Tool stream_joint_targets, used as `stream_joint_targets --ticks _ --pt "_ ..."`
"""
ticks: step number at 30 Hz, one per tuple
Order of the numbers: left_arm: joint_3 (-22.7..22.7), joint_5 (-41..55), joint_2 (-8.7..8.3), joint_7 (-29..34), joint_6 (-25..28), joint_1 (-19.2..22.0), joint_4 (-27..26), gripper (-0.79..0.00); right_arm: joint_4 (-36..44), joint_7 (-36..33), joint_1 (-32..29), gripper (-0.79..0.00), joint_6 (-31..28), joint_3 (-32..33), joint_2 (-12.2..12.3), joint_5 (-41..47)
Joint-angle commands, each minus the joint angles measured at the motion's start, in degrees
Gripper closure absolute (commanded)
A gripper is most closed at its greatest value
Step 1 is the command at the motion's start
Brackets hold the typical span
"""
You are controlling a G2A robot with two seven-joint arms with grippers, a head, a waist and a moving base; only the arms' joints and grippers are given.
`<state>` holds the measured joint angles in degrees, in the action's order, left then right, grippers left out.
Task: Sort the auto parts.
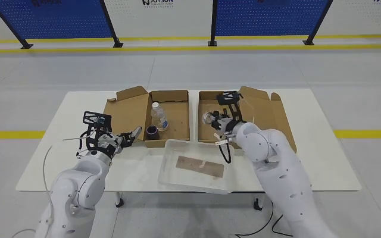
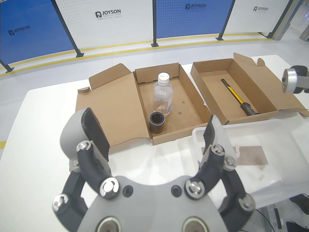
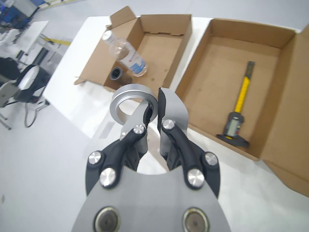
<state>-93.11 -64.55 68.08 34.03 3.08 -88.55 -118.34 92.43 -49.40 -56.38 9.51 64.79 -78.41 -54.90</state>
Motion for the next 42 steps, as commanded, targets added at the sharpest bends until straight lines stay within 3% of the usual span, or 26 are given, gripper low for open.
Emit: stream_joint_targets --ticks 1,9,24,37,42 --pt "0.00 0.00 0.00 0.00 0.00 0.00 0.00 -0.785 -2.75 0.55 1.62 0.000 2.46 -0.73 -0.13 -3.82" --pt "0.00 0.00 0.00 0.00 0.00 0.00 0.00 -0.785 -17.69 0.38 8.89 0.000 6.13 -5.77 -1.38 -12.17" --pt "0.00 0.00 0.00 0.00 0.00 0.00 0.00 -0.785 -40.77 0.77 17.86 0.000 4.40 -13.62 -5.91 -7.89" --pt "0.00 0.00 0.00 0.00 0.00 0.00 0.00 -0.785 -51.97 1.84 22.17 0.000 1.73 -17.04 -9.31 -4.52" --pt "0.00 0.00 0.00 0.00 0.00 0.00 0.00 -0.785 -54.32 2.31 23.16 -0.077 1.10 -17.37 -10.10 -3.88"
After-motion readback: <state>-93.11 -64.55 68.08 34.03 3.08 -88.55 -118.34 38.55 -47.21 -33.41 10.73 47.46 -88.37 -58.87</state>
